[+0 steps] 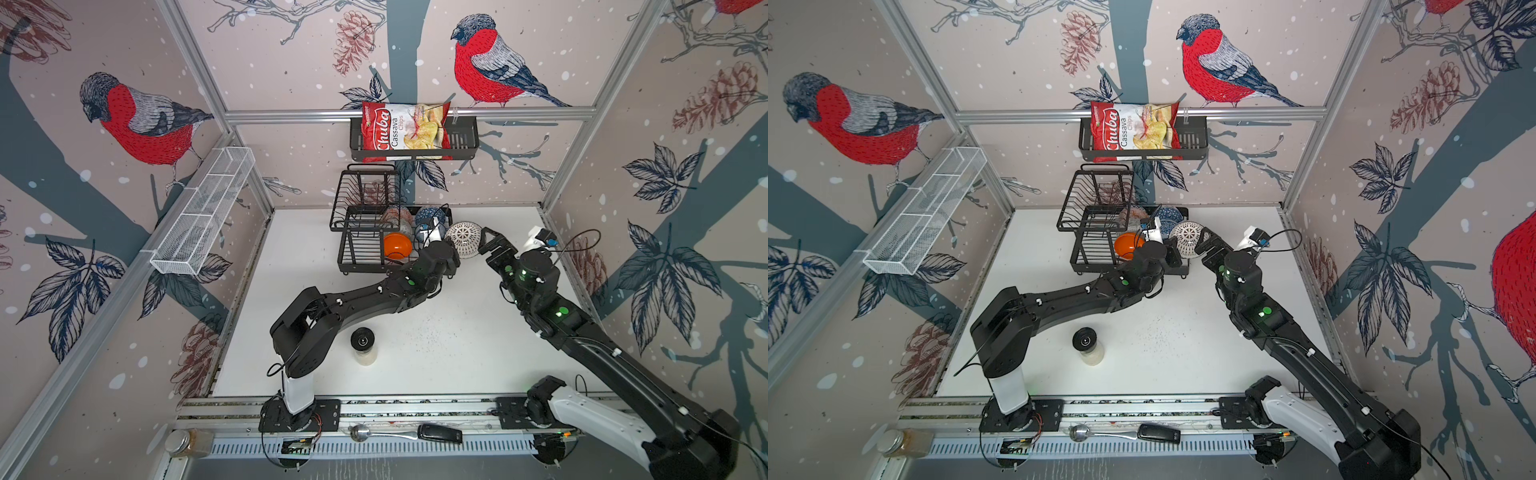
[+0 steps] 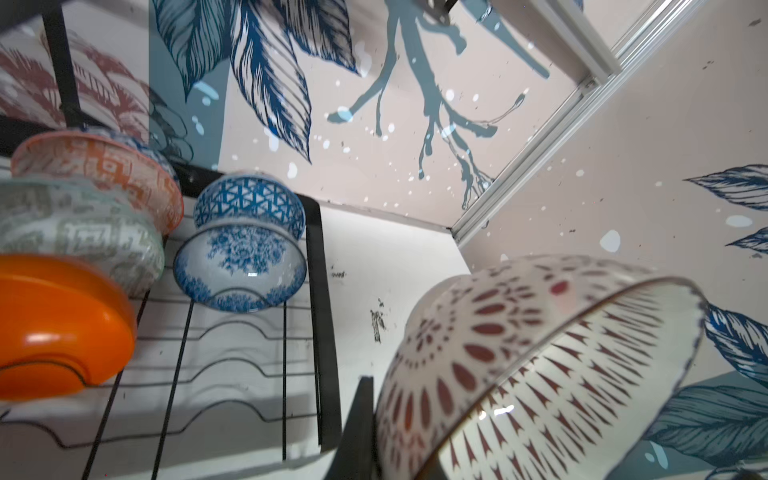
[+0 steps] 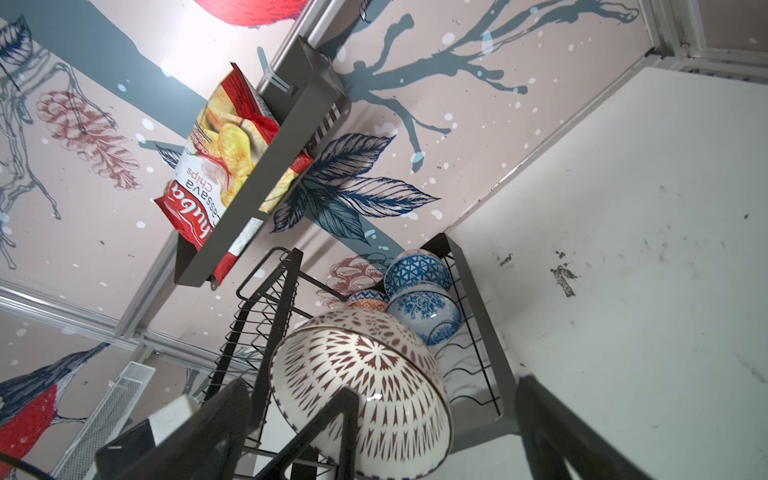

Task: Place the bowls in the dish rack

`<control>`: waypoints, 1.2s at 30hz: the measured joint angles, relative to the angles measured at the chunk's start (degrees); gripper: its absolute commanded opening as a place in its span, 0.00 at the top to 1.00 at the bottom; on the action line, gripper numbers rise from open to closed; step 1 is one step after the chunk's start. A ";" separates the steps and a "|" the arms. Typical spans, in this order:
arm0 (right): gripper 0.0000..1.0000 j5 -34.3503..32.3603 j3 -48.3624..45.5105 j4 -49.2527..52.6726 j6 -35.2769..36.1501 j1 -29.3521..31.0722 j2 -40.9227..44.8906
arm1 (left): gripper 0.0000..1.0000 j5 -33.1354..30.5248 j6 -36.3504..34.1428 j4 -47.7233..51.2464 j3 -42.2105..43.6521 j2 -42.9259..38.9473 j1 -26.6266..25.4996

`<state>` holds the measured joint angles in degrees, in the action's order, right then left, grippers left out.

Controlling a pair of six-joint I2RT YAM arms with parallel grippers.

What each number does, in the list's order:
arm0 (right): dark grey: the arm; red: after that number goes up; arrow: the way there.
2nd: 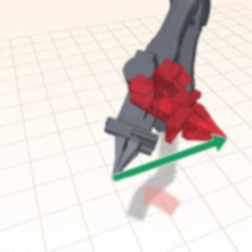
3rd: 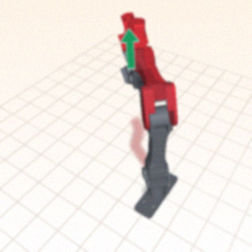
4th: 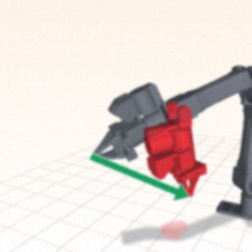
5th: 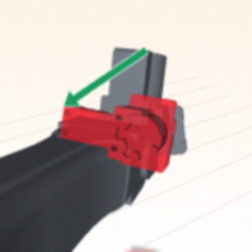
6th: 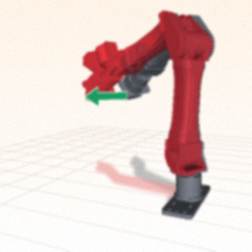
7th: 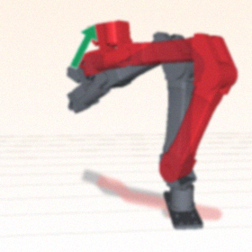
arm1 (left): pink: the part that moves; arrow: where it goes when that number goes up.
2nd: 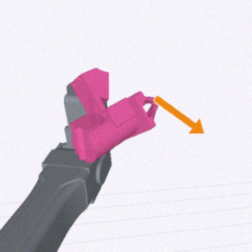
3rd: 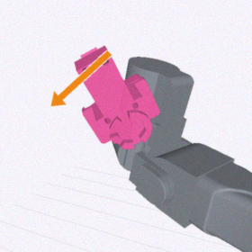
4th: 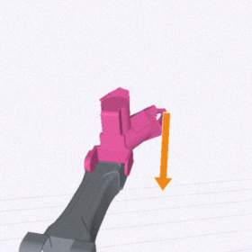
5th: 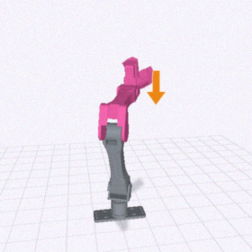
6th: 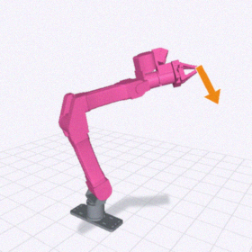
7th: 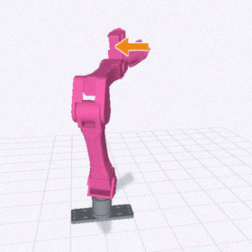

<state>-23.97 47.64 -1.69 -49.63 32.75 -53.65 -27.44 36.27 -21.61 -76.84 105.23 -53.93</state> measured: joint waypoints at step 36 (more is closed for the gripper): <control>0.24 27.74 6.03 -27.04 -35.93 -5.38 -16.87 | 1.00 -18.14 -26.18 -35.32 3.06 4.61 -0.70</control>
<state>3.77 53.67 -28.73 -85.56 27.38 -70.52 -45.58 10.09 -56.93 -73.78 109.84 -54.63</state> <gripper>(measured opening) 0.770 0.103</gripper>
